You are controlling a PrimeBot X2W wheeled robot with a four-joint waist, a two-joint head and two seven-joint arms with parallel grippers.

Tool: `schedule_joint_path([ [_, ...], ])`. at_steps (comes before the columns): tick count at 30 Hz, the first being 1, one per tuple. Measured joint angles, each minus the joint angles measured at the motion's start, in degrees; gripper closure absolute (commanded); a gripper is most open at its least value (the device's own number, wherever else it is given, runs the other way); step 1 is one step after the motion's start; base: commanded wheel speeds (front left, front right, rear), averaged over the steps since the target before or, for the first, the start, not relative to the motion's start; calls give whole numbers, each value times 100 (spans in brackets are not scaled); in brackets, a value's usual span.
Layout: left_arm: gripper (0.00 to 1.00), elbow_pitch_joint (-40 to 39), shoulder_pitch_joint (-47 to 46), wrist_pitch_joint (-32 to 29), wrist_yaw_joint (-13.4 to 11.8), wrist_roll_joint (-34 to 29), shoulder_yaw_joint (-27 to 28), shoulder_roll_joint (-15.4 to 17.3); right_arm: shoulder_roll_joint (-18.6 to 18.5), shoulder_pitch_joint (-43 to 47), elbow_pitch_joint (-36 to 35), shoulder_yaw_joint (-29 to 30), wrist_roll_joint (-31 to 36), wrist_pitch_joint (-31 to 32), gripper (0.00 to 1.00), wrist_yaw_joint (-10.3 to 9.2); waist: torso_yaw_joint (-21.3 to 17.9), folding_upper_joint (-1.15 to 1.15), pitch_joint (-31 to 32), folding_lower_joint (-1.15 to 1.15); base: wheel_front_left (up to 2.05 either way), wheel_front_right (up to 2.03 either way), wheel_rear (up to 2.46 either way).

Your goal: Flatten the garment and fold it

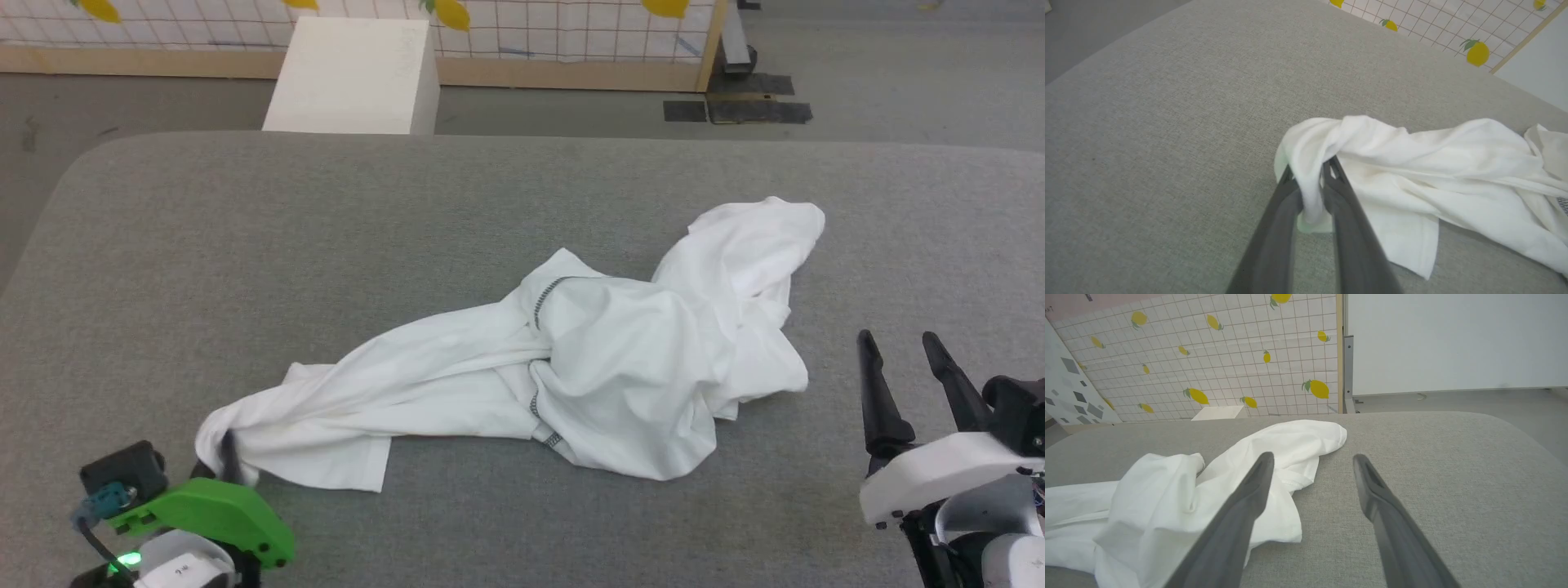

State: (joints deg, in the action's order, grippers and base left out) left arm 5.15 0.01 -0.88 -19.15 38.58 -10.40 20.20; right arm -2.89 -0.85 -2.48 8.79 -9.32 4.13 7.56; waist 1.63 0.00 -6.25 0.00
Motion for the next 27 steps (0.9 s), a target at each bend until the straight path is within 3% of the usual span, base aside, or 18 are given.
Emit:
schedule_joint_path([
  [3,0,-148,65,246,245,172,1,-168,-1,0,-68,-99,59,43,0,0,96,0,35,0,0,0,0],
  [6,0,-209,51,945,434,75,30,-226,-2,-17,-180,-278,168,114,0,0,196,0,54,0,0,0,0],
  [8,0,-220,18,1348,483,-164,53,-279,-3,-117,-257,-488,288,204,0,0,284,0,45,0,0,0,0],
  [12,0,-255,-157,1533,527,-595,83,-505,-3,-643,-296,-1069,491,523,0,0,449,0,-19,0,0,0,0],
  [15,0,-427,-331,1551,606,-995,236,-746,11,-1190,-11,-1575,647,1228,0,2,555,0,-132,0,0,0,0],
  [24,0,-385,-504,1562,1050,-1615,381,-1411,-35,-2423,1248,-2049,1187,3820,1,1,924,0,-441,0,0,0,0],
  [25,0,-344,-512,1562,1096,-1634,401,-1455,-65,-2467,1335,-2087,1205,4069,44,1,969,0,-472,0,0,0,0],
  [26,0,-308,-514,1562,1141,-1644,422,-1485,-108,-2488,1378,-2137,1212,4231,69,1,1003,0,-494,0,0,0,0],
  [27,0,-249,-519,1562,1198,-1649,455,-1515,-165,-2498,1397,-2189,1206,4354,100,1,1040,0,-520,0,0,0,0],
])
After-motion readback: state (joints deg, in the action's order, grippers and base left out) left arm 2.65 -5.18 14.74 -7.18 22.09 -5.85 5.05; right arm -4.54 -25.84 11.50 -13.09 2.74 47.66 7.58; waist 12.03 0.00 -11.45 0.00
